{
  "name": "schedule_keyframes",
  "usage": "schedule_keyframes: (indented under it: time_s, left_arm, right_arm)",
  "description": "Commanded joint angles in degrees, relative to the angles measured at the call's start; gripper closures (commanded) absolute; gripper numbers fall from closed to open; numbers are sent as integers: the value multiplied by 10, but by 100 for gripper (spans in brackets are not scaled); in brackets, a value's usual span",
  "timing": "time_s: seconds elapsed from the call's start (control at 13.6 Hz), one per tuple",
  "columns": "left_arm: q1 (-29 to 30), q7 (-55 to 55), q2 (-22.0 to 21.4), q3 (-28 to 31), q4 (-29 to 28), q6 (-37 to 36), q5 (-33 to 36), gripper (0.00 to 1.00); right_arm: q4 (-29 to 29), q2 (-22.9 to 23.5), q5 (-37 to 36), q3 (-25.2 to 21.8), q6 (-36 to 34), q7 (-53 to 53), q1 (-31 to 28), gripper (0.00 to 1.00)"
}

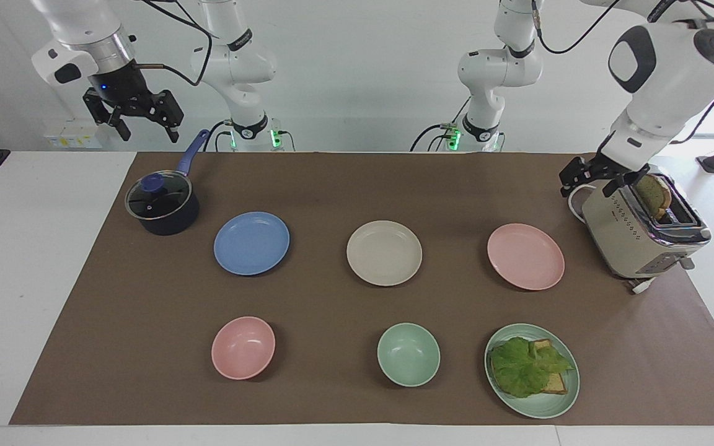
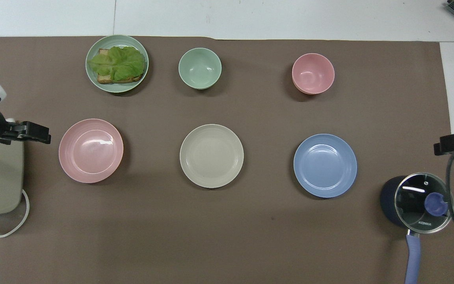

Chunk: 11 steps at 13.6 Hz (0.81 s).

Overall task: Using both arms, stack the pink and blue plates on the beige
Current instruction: 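Move the left gripper toward the pink plate's rim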

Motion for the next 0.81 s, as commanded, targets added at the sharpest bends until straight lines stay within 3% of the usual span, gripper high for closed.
schedule_keyframes:
  time_s: [0.0, 0.15, 0.44, 0.73]
  left_arm:
    - [8, 9, -13, 2, -100, 110, 7, 0]
    - [23, 9, 29, 2, -132, 173, 7, 0]
    - [51, 9, 80, 1, -139, 208, 7, 0]
    - [52, 6, 92, 1, -175, 243, 7, 0]
  right_arm:
    - [-15, -15, 5, 1, -5, 3, -4, 0]
    - [-15, -15, 5, 1, -5, 3, -4, 0]
    - [-15, -15, 5, 1, -5, 3, -4, 0]
    - [-15, -15, 5, 1, -5, 2, -5, 0]
